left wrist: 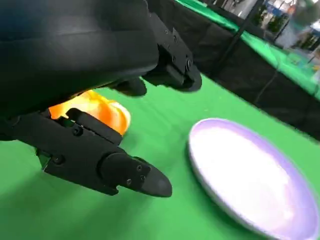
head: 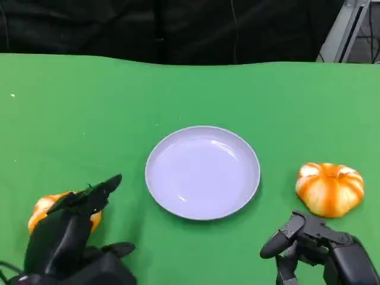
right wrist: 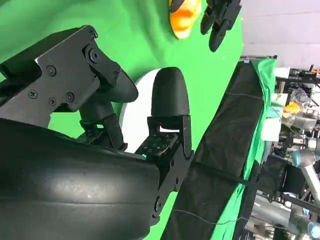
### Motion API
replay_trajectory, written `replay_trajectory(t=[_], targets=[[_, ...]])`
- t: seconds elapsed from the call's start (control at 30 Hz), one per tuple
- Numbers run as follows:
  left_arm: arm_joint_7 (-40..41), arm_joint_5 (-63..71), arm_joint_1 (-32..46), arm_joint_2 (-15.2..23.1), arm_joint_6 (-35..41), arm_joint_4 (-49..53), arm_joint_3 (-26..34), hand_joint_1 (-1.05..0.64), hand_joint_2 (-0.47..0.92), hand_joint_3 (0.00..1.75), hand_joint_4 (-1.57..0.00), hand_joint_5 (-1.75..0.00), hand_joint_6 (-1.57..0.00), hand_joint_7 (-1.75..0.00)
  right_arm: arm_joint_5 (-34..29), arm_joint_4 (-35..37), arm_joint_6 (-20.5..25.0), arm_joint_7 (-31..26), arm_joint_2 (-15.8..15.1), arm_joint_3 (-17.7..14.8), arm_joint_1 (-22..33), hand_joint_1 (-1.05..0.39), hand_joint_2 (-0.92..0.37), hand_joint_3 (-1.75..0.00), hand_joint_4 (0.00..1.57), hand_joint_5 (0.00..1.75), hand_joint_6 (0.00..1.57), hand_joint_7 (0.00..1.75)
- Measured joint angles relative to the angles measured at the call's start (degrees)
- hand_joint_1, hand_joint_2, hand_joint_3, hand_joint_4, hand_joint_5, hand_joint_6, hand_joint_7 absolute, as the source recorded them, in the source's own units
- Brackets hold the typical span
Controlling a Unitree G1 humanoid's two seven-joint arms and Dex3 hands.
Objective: Grasp the bread from the table and place it into the plate.
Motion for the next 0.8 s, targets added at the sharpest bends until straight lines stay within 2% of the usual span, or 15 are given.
replay_trajectory(t=[0.23, 0.53, 0.63, 0.8], targets=[[-0.01, 13.16, -5.14, 2.90, 13.05, 0.63, -5.46, -0.61, 0.92, 0.10, 0.00, -0.21, -0.20, -0.01, -0.09, 0.65, 0.00, -0.60, 0.72, 0.59, -0.55, 0.03, -0.46, -1.24, 0.71, 1.70, 0.72, 1.36], [-7.12, 22.18, -13.84, 4.14, 28.90, 8.87, -13.20, -0.54, 0.89, 0.02, -0.05, -0.21, -0.26, -0.02, -0.11, 0.13, 0.13, -0.91, 0.95, 0.94, 0.38, 0.02, -0.48, -1.20, 0.69, 1.68, 0.71, 1.35], [-6.90, 22.68, -16.82, 4.13, 31.52, 14.18, -14.96, -0.55, 0.89, 0.01, -0.10, -0.24, -0.30, -0.03, -0.12, -0.13, 0.28, -0.95, 1.01, 0.94, 0.59, 0.03, -0.49, -1.19, 0.69, 1.68, 0.71, 1.34], [-3.19, 20.71, -21.79, 4.14, 31.85, 23.98, -16.19, -0.55, 0.92, 0.03, -0.18, -0.30, -0.35, -0.05, -0.12, -0.23, 0.32, -0.97, 1.04, 0.99, 0.41, 0.04, -0.48, -1.21, 0.69, 1.67, 0.71, 1.35]])
